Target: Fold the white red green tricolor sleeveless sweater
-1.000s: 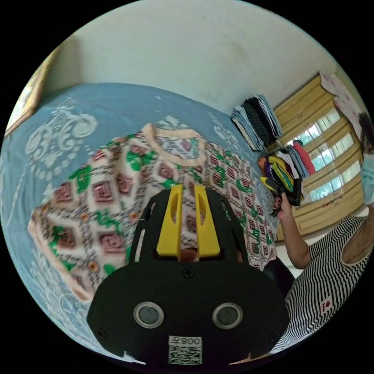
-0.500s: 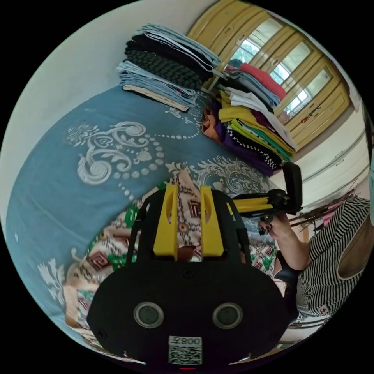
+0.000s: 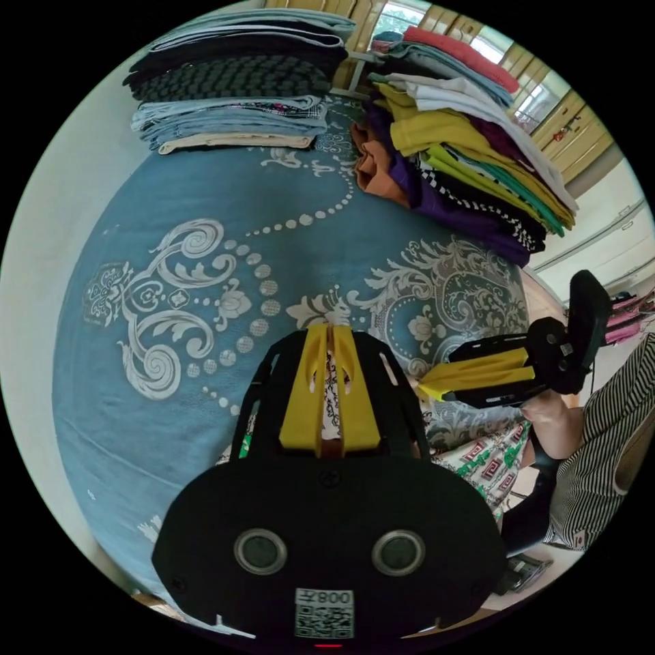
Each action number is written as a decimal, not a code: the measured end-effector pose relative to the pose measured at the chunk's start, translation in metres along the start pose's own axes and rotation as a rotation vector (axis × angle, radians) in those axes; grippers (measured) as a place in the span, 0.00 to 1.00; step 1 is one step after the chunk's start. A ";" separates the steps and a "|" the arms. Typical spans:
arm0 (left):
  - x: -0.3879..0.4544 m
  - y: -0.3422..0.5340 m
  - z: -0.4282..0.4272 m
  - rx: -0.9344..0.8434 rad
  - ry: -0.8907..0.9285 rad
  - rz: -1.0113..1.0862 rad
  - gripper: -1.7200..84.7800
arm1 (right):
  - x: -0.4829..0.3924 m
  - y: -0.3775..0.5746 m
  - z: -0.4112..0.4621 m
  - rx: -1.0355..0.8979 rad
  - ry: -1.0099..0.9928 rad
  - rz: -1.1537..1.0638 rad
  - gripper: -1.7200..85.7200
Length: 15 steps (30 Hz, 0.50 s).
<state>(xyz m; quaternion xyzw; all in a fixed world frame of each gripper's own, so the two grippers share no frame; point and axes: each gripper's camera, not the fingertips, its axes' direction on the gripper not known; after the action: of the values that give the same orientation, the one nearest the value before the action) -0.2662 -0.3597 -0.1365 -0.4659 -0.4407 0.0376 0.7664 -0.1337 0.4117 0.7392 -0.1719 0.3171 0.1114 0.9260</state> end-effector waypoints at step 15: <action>-0.051 0.127 -0.066 0.370 0.108 -0.319 0.04 | -0.047 0.007 -0.013 0.141 -0.257 -0.340 0.02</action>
<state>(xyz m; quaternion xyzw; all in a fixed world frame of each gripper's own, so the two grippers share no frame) -0.2058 -0.3569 -0.2760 -0.2436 -0.4529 -0.0288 0.8572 -0.1791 0.4081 0.7570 -0.1419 0.1701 -0.0477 0.9740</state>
